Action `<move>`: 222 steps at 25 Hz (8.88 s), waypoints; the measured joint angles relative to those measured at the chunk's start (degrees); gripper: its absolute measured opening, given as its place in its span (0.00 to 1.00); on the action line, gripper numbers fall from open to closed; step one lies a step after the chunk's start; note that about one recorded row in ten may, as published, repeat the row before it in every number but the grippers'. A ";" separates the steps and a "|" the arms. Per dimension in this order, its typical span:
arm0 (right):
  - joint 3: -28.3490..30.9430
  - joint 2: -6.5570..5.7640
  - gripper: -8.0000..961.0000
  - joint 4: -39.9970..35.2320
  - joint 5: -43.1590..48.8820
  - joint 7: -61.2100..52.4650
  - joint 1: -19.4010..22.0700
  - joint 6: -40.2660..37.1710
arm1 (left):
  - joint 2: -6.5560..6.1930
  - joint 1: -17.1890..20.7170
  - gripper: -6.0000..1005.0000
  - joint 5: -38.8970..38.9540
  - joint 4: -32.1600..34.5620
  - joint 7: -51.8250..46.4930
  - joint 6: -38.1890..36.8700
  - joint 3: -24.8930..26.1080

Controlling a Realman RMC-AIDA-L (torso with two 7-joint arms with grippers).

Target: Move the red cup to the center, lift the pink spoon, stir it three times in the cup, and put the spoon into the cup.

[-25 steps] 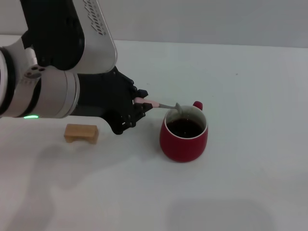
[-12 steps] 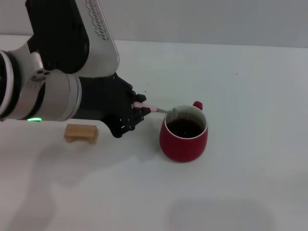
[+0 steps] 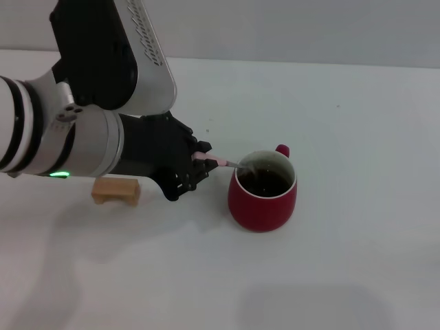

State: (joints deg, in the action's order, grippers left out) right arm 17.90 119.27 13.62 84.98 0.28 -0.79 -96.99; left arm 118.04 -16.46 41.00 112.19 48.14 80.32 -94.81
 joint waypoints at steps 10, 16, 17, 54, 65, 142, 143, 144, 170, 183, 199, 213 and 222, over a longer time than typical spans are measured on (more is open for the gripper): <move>-0.22 0.00 0.01 0.00 0.09 -0.02 0.09 -0.20 | 0.00 -2.33 0.19 -0.12 -6.15 0.39 -2.63 -0.37; -0.35 0.00 0.01 0.00 0.36 -0.02 -0.02 -0.30 | 0.01 -3.16 0.19 0.16 -9.85 1.45 -4.93 -0.64; -0.35 0.00 0.01 0.00 0.39 -0.02 -0.02 -0.30 | 0.03 -3.21 0.19 0.18 -10.28 1.56 -5.20 -0.64; -1.83 0.09 0.01 0.27 0.80 -0.02 0.31 -0.38 | 0.06 -0.87 0.19 5.55 -11.10 3.32 -7.78 -6.77; -2.09 0.09 0.01 0.54 0.74 -0.02 0.00 -0.38 | 0.13 -2.34 0.19 3.20 -10.97 3.31 -8.14 -5.39; -2.08 0.11 0.01 1.32 0.71 -0.02 -0.09 -0.48 | 0.34 -9.26 0.19 -1.21 -13.93 1.30 -11.26 -6.72; -2.08 0.09 0.01 1.32 0.71 -0.02 -0.09 -0.48 | 0.37 -9.35 0.19 -1.18 -13.93 1.30 -11.38 -7.05; -2.08 0.09 0.01 1.32 0.70 -0.02 -0.09 -0.48 | 0.39 -9.45 0.19 -1.17 -13.93 1.29 -11.43 -7.44; -2.77 0.09 0.01 1.31 0.71 -0.02 0.22 -0.44 | 0.23 -7.33 0.19 -1.95 -12.08 1.08 -9.11 -8.40; -2.88 0.18 0.01 1.32 0.71 -0.02 0.76 -1.33 | 0.32 -7.41 0.19 -1.33 -12.56 1.55 -15.32 -9.76; -3.50 0.01 0.01 0.96 0.54 -0.09 1.21 -2.61 | 0.44 -6.41 0.19 -1.21 -12.44 -0.48 -19.71 -14.03; -3.49 0.00 0.01 0.93 0.60 -0.11 0.86 -2.38 | 0.06 2.25 0.70 15.78 -11.55 2.75 -70.31 -20.77; -3.56 0.00 0.01 1.23 0.66 -0.11 0.70 -2.60 | -0.11 1.26 0.78 -0.91 -26.64 -23.15 -125.05 -34.35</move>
State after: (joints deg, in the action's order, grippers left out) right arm 14.34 119.27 14.85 85.64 0.17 -0.09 -99.59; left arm 117.93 -15.20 40.09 85.55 24.99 -44.73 -129.16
